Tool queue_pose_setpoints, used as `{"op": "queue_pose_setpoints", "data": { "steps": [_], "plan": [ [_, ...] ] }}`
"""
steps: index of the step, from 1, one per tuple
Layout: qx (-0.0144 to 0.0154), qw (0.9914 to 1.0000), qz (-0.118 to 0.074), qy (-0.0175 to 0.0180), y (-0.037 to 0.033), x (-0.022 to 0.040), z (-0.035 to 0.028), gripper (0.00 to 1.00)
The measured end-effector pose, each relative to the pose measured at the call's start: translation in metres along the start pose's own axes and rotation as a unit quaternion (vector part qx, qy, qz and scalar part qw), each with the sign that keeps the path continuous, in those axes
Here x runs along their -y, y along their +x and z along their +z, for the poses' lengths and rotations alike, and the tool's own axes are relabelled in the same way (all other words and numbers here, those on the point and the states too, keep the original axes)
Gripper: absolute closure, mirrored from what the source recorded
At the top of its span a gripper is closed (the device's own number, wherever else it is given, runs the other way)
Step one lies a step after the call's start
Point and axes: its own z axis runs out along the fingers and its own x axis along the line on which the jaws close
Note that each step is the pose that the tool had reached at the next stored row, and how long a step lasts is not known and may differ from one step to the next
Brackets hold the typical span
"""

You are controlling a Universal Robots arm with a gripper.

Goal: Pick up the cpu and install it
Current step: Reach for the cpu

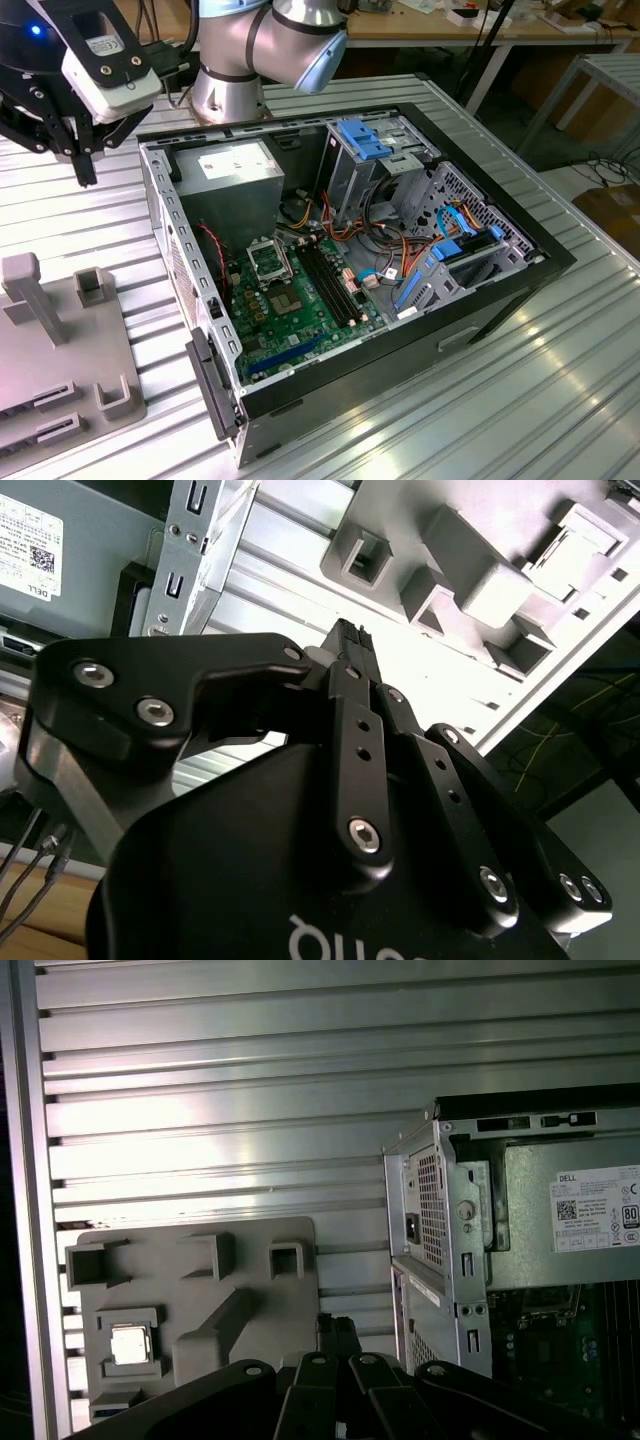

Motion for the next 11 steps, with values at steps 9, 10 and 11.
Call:
{"op": "queue_pose_setpoints", "data": {
  "steps": [9,10,11],
  "plan": [
    [0.0000,1.00000,0.000,0.0000,0.0032,0.0003,0.0000,0.89],
    [0.0000,1.00000,0.000,0.0000,0.0035,0.0003,0.0001,0.89],
    [0.0000,1.00000,0.000,0.0000,0.0037,0.0003,0.0001,0.89]
  ]
}}
